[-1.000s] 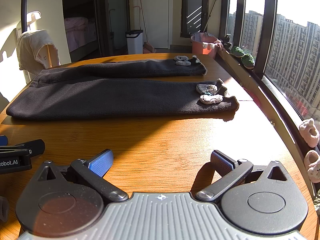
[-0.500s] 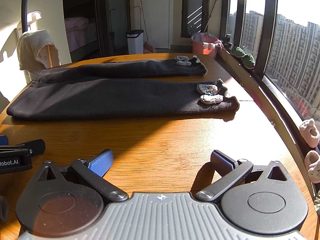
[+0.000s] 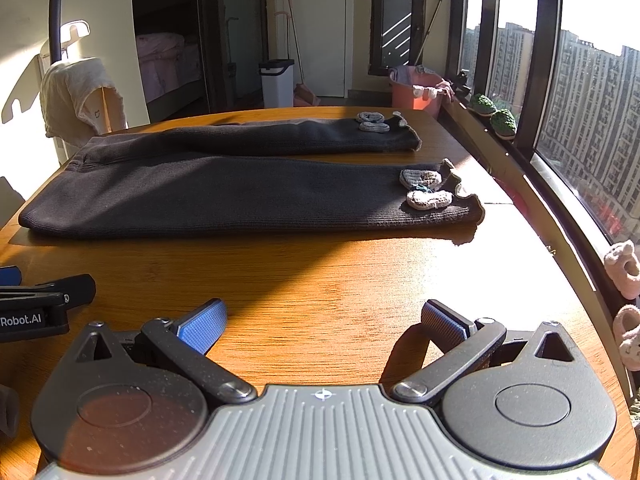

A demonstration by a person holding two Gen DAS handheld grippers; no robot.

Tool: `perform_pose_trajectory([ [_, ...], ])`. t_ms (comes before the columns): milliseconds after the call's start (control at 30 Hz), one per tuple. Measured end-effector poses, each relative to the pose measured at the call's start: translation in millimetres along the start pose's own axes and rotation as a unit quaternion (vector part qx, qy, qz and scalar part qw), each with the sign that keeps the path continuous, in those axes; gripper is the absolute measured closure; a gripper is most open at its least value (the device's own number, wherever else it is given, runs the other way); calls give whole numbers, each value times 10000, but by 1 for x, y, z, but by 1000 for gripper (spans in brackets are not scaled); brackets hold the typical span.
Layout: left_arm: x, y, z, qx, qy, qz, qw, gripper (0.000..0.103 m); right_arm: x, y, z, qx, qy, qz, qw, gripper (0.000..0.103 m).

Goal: Fold clothes

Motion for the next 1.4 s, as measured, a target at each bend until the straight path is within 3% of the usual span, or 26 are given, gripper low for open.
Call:
perform_pose_trajectory([
  [700,0,-2,-1,-75,-10,-10,10000,0,0,-1,0,-56,-7,-48,10000,0],
  [1400,0,-4,0,119,-13,98,9999,0,-2,0,2,56,1,25,10000,0],
])
Point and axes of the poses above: each gripper's, at about its wrist camera, not at the fingertips, and z roughly the way its jaws point, y to its left, x to its underside, the point moved 9 cm from there along z, roughly the way its jaws point, and after that the axes turned 2 degrees about -x, right-handed, at the moved point
